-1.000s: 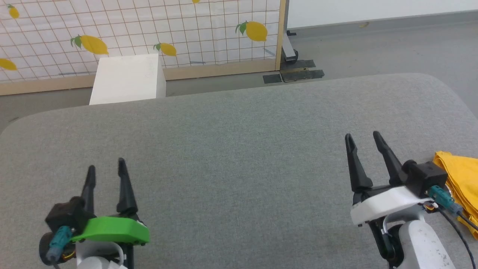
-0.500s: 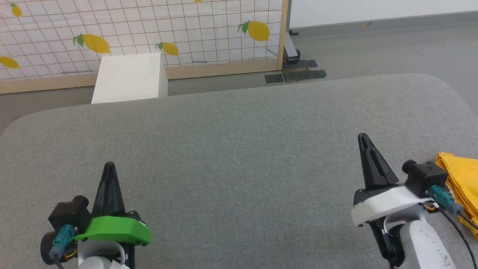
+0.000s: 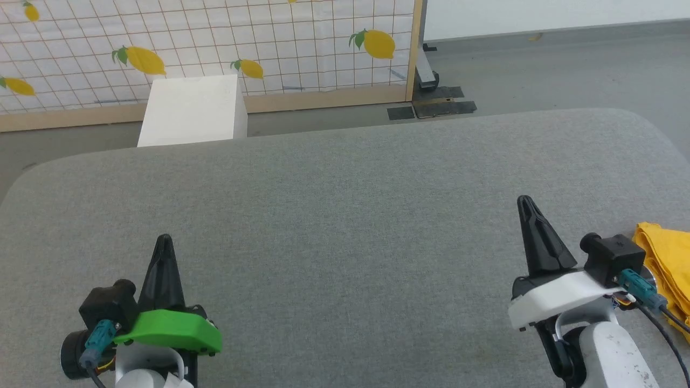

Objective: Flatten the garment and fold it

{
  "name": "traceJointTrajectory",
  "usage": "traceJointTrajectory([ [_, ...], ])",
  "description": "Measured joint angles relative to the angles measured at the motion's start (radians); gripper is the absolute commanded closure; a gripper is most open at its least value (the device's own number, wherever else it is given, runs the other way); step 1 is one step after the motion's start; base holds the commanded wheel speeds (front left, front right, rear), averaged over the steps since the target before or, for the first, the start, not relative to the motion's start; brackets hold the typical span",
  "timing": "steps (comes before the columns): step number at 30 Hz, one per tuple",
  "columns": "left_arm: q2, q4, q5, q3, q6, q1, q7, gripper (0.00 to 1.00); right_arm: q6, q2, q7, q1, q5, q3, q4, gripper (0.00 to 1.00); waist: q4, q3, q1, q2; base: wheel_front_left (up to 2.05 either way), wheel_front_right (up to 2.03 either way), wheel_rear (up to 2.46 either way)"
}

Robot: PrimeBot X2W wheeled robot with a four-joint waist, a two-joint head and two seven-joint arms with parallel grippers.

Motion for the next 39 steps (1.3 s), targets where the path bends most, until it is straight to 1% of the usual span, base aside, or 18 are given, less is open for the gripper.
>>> traceJointTrajectory([
  [39,-0.006,-0.013,0.086,-0.016,-0.009,0.001,0.066,1.00,0.000,0.000,0.068,0.057,-0.064,-0.014,-0.068,1.00,0.030,0.002,0.0001,0.0000,0.00,0.00,0.00],
])
